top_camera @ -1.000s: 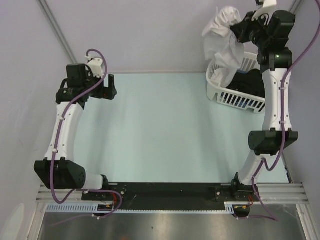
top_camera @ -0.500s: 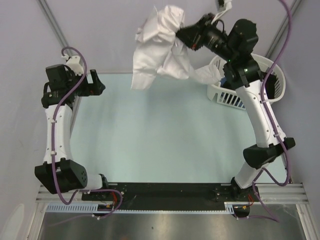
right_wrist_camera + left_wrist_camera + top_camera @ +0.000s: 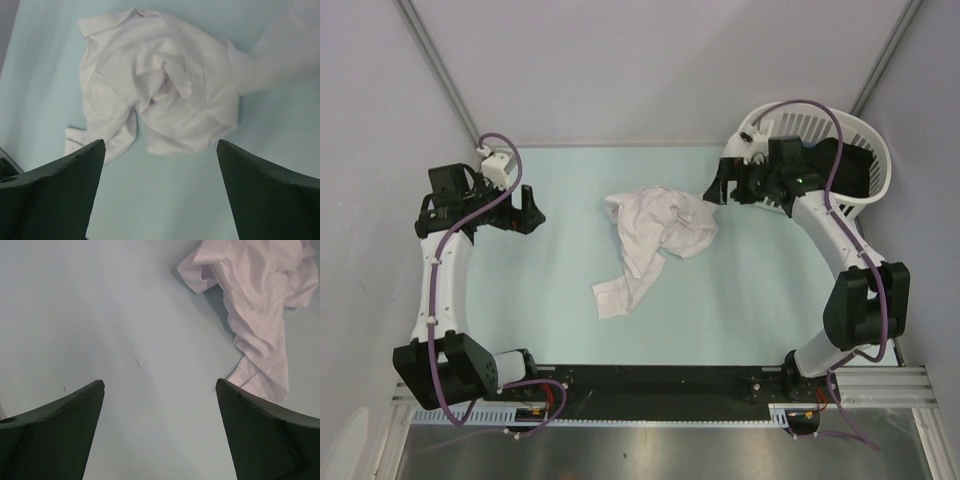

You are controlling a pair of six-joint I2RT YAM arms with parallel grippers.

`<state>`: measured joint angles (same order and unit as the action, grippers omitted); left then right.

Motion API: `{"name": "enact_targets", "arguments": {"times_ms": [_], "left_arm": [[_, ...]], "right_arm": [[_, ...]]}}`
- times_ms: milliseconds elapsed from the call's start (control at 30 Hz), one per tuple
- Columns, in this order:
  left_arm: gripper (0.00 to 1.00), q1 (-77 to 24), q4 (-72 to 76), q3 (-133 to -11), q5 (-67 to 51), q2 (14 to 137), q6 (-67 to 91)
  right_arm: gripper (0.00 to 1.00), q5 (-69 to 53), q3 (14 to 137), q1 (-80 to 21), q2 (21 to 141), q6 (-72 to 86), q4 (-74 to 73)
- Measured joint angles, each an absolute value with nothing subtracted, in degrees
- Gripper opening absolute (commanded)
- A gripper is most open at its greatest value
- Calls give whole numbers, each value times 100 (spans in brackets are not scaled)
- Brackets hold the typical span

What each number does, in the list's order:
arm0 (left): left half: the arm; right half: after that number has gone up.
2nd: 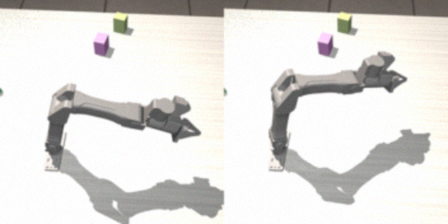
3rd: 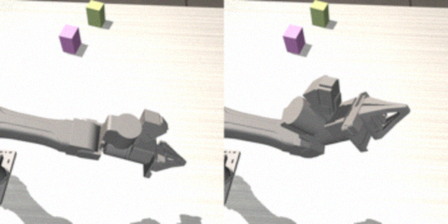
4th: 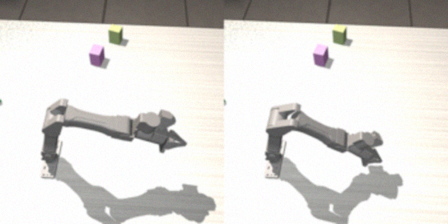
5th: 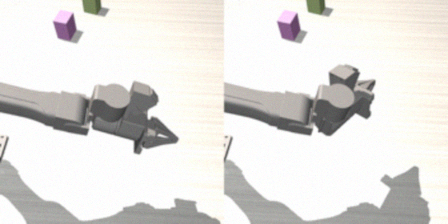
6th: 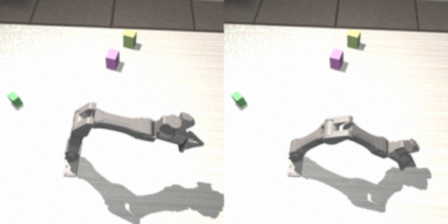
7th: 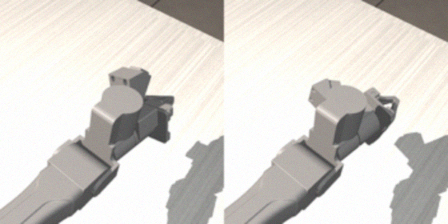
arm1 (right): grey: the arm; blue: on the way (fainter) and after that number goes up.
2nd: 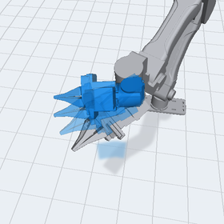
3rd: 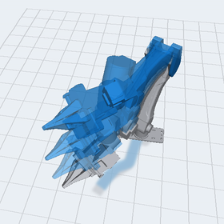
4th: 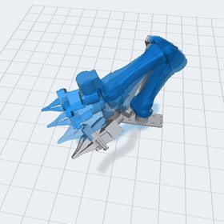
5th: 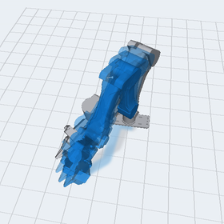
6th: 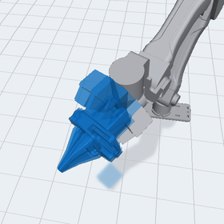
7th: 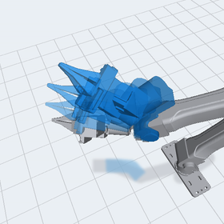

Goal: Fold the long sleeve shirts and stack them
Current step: Move the shirt to the center of the board, then flatten the shirt out

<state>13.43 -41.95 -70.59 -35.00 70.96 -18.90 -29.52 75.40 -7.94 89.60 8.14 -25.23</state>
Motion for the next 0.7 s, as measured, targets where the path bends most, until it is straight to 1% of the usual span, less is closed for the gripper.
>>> {"name": "enact_targets", "arguments": {"times_ms": [100, 233, 300, 467, 700], "left_arm": [[99, 1339, -4292, -7048, -3540, 7192, -2051], [99, 1337, -4307, -7048, -3594, 7203, -2143], [99, 1337, -4311, -7048, -3599, 7196, -2163], [99, 1337, -4355, -7004, -3590, 7074, -2287], [100, 1337, -4403, -7004, -3605, 7008, -2364]], "right_arm": [[95, -2655, 8256, -1352, 9273, 145, -2370], [95, -1831, 8608, -1938, 9727, -902, -2213], [100, -1527, 8613, -2086, 9898, -1396, -2294], [100, -1046, 8611, -2209, 10051, -3094, -2757], [100, -609, 7994, -2222, 10090, -5647, -2585]]}}
